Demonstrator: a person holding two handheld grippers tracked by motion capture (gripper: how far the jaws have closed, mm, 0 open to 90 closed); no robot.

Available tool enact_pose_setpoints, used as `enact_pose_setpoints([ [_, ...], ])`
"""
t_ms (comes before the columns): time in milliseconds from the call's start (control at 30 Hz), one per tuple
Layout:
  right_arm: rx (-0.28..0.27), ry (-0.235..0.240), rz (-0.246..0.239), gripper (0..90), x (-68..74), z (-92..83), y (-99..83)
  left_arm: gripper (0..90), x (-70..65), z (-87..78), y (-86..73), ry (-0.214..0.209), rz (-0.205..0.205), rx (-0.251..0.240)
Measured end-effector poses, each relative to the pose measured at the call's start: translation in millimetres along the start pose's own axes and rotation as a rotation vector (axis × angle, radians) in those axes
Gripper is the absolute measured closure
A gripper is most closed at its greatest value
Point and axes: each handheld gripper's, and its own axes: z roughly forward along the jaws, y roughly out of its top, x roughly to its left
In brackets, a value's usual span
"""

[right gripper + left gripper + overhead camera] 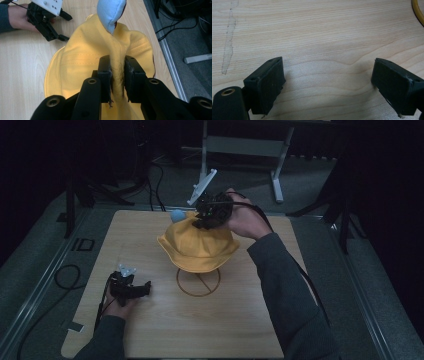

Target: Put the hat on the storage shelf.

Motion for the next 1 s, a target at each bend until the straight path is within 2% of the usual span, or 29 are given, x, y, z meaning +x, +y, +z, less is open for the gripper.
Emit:
enact_pose_setpoints([
  [200, 0.023, 0.018, -0.004, 78.6, 3.0, 6.7, 1.0, 11.5, 0.0, 0.0, 0.0, 0.0, 0.0, 0.0],
  [333, 0.028, 0.024, -0.007, 76.3, 4.2, 6.8, 1.3, 11.5, 0.0, 0.0, 0.0, 0.0, 0.0, 0.0],
  [533, -0.013, 0.026, -0.006, 63.6, 4.0, -0.6, 1.1, 11.5, 0.0, 0.0, 0.0, 0.0, 0.0, 0.0],
  [633, -0.039, 0.014, 0.005, 60.4, 2.4, -6.0, 0.6, 11.5, 0.0, 0.0, 0.0, 0.0, 0.0, 0.0],
  [867, -0.102, 0.003, 0.028, 56.8, 1.3, -25.0, -3.7, 11.5, 0.0, 0.0, 0.0, 0.0, 0.0, 0.0],
  [1000, -0.114, -0.004, 0.032, 56.5, 0.7, -32.7, -7.9, 11.5, 0.0, 0.0, 0.0, 0.0, 0.0, 0.0],
])
